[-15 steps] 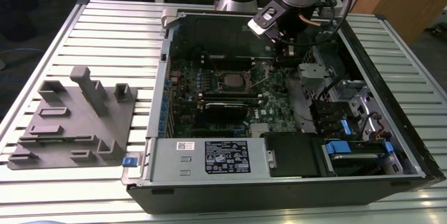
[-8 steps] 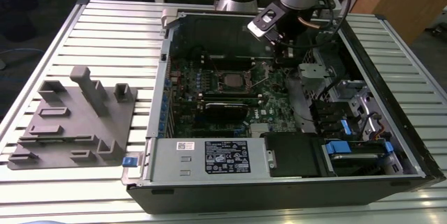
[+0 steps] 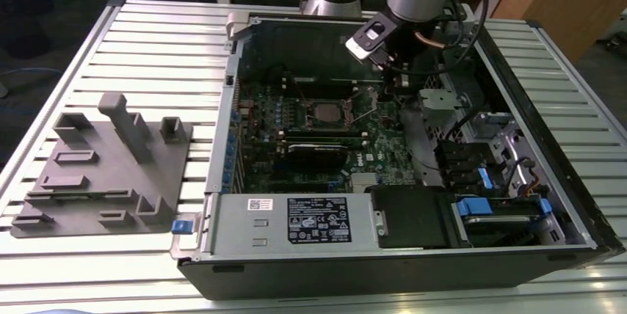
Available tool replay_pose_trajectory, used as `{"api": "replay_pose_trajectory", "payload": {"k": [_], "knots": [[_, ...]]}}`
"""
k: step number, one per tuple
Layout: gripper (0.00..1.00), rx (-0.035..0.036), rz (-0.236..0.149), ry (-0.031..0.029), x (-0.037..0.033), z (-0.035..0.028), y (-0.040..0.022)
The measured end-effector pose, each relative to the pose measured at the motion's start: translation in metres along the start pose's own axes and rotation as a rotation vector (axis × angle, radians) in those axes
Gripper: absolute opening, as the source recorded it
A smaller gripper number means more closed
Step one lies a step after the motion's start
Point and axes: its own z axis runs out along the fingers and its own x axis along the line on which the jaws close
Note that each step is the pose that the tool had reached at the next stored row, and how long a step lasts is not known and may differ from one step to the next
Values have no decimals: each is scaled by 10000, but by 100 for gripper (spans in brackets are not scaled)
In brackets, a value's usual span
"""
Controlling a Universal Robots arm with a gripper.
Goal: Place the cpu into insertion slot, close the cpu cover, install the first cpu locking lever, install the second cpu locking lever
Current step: 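Close the cpu cover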
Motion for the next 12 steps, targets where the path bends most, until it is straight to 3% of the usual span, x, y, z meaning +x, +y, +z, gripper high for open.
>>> {"api": "replay_pose_trajectory", "payload": {"k": [9, 12], "knots": [[11, 0, 0, -6, 0, 21, -1], [11, 58, 1, -4, 0, 22, -2]]}}
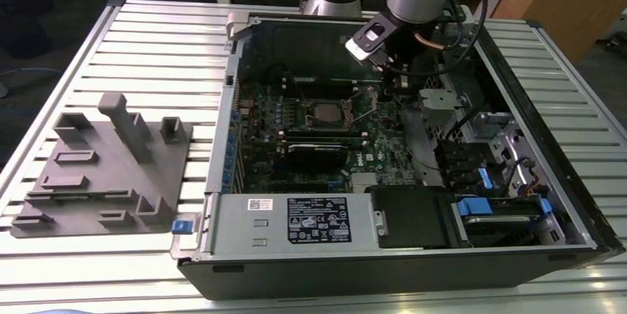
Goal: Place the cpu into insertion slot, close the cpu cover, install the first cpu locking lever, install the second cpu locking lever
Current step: 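Close the cpu cover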
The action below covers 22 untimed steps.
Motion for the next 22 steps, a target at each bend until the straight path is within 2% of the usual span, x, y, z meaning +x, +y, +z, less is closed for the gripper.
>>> {"api": "replay_pose_trajectory", "payload": {"k": [6, 9, 12, 22], "knots": [[11, 1, -1, -2, 0, -1, -1], [11, 1, -2, -2, 0, -2, -42], [11, -5, -3, -2, -2, -7, -133], [11, -102, 5, 2, -8, -25, -551]]}}
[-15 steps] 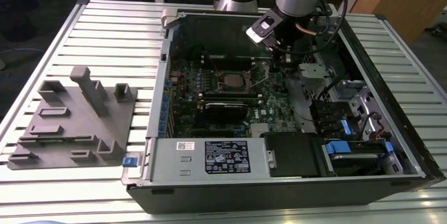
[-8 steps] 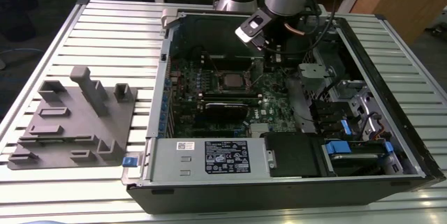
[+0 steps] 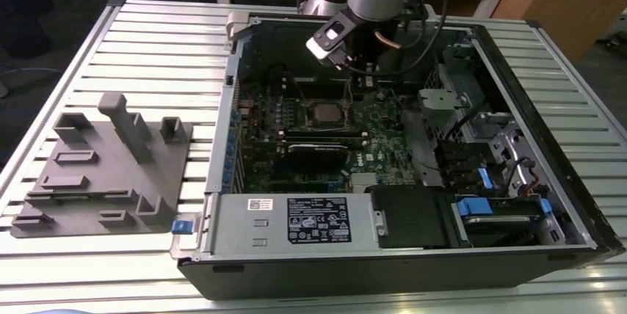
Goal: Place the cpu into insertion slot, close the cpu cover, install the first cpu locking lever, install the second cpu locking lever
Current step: 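Close the cpu cover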
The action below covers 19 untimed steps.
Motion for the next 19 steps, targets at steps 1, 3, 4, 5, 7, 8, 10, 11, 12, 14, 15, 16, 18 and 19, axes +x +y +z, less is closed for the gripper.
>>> {"api": "replay_pose_trajectory", "payload": {"k": [1, 3, 4, 5, 7, 8, 10, 11, 12, 14, 15, 16, 18, 19], "knots": [[11, -8, 3, -2, -1, -3, -41], [11, -19, 4, -4, -2, -8, -112], [11, -21, 5, -4, -2, -9, -138], [11, -22, 5, -2, -2, -9, -152], [11, -22, 4, -2, -2, -9, -153], [11, -21, 4, -3, -3, -10, -153], [11, -21, 4, -3, -3, -10, -154], [11, -21, 5, -3, -3, -10, -154], [11, -21, 4, -3, -3, -10, -155], [11, 63, 5, -2, -3, -6, -155], [11, 162, 6, -5, -3, -3, -155], [11, 266, 6, -8, -3, -1, -155], [11, 395, 7, -11, -3, 3, -156], [11, 394, 7, -11, -3, 3, -156]]}}
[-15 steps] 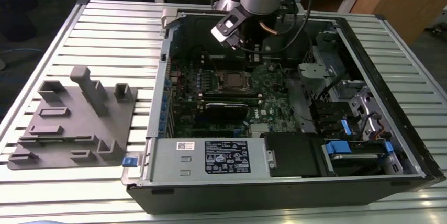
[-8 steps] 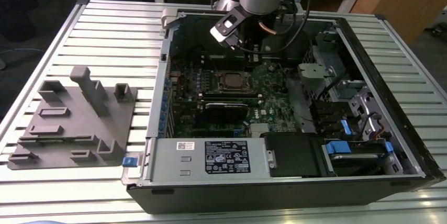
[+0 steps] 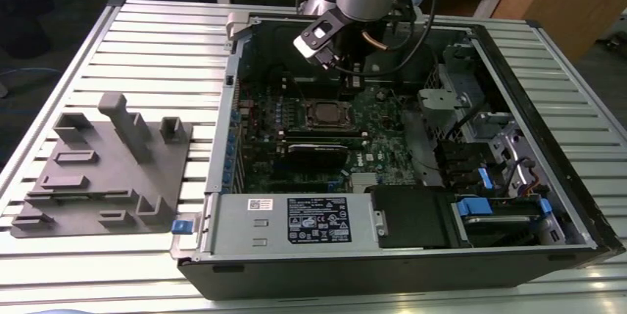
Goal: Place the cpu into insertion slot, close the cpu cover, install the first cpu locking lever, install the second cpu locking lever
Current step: 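Close the cpu cover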
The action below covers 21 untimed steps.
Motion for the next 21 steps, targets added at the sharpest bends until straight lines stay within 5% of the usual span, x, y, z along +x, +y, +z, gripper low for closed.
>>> {"api": "replay_pose_trajectory", "payload": {"k": [5, 9, 21], "knots": [[11, 0, -1, 2, 0, 2, -6], [11, 0, -1, 1, -1, 15, -75], [11, 0, -2, -1, -21, 155, -217]]}}
